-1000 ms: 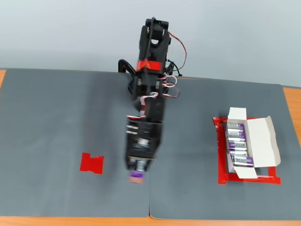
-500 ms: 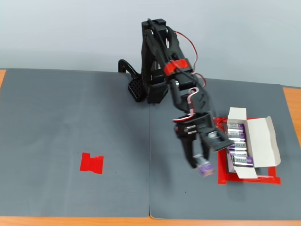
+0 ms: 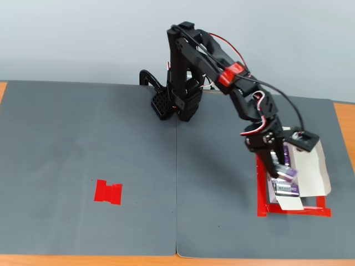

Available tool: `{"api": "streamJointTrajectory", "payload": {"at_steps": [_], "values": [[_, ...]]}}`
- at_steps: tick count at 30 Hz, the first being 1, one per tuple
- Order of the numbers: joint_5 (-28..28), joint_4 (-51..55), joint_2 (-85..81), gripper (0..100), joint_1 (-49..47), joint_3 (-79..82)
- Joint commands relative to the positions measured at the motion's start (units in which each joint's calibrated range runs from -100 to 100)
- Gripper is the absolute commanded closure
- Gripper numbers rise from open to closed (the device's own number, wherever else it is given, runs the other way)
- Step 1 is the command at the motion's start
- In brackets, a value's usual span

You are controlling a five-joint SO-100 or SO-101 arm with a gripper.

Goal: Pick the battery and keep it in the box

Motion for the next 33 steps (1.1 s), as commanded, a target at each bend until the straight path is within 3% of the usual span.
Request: {"api": "streamJointTrajectory", "payload": {"at_steps": [1,14,33], "values": [[0.3,0.0,1.3,98,-3.0,-6.7],[4.3,0.0,6.9,98,-11.2,-5.4],[6.9,-0.2,7.4,98,-10.1,3.7]]}}
